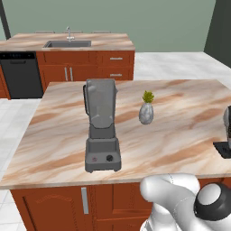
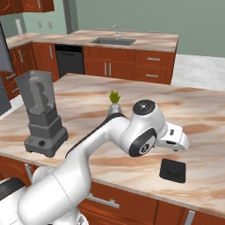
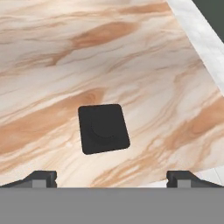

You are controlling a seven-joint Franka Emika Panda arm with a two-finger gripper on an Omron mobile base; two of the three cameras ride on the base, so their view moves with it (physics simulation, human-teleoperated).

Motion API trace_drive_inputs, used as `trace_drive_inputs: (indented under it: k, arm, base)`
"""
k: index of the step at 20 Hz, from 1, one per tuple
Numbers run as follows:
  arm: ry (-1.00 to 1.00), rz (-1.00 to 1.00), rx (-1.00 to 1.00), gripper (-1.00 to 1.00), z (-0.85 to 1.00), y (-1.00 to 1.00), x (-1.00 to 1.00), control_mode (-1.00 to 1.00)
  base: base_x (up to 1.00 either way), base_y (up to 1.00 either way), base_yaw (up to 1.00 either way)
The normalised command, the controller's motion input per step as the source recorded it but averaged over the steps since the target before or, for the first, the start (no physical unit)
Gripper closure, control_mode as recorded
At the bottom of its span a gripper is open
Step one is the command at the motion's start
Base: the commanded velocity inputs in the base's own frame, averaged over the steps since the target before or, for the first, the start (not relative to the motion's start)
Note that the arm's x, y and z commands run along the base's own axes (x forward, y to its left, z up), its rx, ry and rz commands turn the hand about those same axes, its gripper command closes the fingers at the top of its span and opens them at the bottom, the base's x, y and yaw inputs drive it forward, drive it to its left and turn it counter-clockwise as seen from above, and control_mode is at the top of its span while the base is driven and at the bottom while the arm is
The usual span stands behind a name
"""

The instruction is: Grab the lime and onion from the fridge, place them in the blender, close the lid, and turn on the blender to create a marinade.

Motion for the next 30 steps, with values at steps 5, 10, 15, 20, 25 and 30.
trace_drive_inputs:
  k: [5,10,15,20,25,30]
  arm:
    - [0.1,0.01,0.01,-1.0,-0.43,0.0,0.2,-1.0]
    - [0.05,0.04,0.06,-1.0,-0.27,0.0,0.27,-1.0]
    - [0.0,0.08,0.12,-1.0,-0.19,-0.14,0.22,-1.0]
    - [0.0,0.1,0.14,-1.0,-0.15,-0.25,0.17,-1.0]
    - [0.04,0.03,0.05,-1.0,-0.13,-0.2,0.15,-1.0]
    - [0.14,0.0,0.0,-1.0,-0.17,-0.1,0.14,-1.0]
  base:
    - [0.0,0.0,0.0]
    - [0.0,0.0,0.0]
    - [0.0,0.0,0.0]
    - [0.0,0.0,0.0]
    - [0.0,0.0,0.0]
    - [0.0,0.0,0.0]
